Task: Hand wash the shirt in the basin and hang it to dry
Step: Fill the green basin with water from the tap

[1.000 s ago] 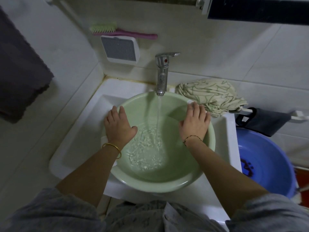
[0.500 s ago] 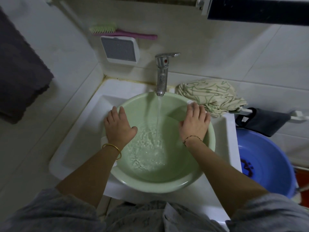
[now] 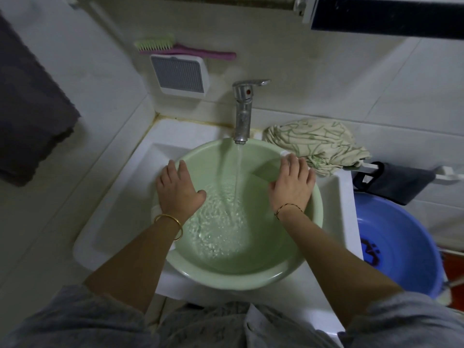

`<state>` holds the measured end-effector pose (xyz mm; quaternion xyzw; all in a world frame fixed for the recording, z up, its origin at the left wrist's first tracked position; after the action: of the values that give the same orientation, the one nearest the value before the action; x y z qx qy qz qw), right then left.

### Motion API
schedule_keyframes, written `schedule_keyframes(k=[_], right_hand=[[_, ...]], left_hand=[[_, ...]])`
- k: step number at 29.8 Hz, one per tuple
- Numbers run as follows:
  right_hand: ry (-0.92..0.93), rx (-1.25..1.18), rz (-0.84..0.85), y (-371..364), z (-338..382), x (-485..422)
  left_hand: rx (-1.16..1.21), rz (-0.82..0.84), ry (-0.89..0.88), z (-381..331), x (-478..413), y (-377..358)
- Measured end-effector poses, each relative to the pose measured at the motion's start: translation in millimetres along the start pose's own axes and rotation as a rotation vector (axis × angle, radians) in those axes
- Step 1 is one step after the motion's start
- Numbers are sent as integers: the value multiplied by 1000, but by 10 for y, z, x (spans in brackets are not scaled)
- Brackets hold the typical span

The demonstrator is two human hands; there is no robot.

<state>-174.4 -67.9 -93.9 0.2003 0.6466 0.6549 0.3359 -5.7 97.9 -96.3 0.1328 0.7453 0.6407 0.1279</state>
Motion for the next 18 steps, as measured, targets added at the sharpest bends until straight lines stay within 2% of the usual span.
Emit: schedule_keyframes(k=[18], right_hand=[[-2, 6, 20, 6, -2, -4]], left_hand=[[-20, 13, 7, -9, 1, 18]])
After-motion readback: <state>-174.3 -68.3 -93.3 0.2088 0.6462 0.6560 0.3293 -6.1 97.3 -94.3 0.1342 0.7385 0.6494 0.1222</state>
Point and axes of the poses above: each hand's wrist, its own x-axis away from the middle knuckle, its own y-axis out of the back of the hand, z = x × y, the point moved 2 cm from there along -x, towards the middle knuckle, and after that the axes turned 13 degrees about y, right-handed, at the moved point
